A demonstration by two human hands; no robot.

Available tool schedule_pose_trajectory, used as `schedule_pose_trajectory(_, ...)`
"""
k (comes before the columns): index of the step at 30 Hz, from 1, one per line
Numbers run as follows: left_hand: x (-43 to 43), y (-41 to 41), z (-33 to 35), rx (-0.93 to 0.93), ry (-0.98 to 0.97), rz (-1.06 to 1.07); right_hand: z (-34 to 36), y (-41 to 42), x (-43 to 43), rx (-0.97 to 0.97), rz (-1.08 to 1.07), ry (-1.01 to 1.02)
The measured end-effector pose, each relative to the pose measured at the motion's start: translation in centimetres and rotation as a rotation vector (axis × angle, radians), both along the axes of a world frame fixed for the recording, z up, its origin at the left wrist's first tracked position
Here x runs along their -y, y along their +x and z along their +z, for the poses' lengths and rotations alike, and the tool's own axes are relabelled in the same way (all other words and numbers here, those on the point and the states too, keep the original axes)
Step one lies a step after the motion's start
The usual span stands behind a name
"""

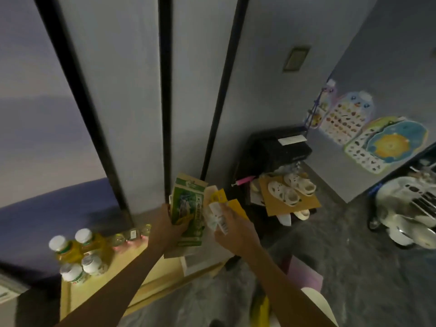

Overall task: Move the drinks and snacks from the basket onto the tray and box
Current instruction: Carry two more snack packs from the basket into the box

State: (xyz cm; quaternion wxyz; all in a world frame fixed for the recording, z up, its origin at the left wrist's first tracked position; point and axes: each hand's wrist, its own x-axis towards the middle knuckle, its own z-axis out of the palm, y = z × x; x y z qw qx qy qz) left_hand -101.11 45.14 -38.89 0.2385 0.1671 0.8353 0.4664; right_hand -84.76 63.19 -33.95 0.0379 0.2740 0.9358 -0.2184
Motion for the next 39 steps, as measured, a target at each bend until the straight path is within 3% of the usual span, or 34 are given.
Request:
schedule_pose_trajectory(4, -2.9, 2.1, -3.6, 0.083, -0.055, 0.149, -4.5, -2.0, -4.7, 0.035, 0.187, -0.021)
schedule_pose_trajectory(13, -7.6, 5.0, -11.0, 0.237, -0.254, 0.35, -12.6, -3.0, -8.5, 0.008, 0.374, -0.181)
schedule_pose_trajectory(22, -9.1, 5.0, -14.6, 0.305, -0.42, 0.314, -18.3, -2.4, -7.9, 0.317, 0.363, -0.095)
schedule_pose_trajectory(28, -8.8, 7.1, -12.9, 0.012, -0.516, 0.197, -17.9, -3.0, -7.7, 0.347, 0.325, -0.108)
schedule_pose_trajectory(39, -3.4, 7.6, -3.0, -0.349, -0.57, 0.108, -7.6, -5.3, -8.8, 0.059, 0.56, -0.088)
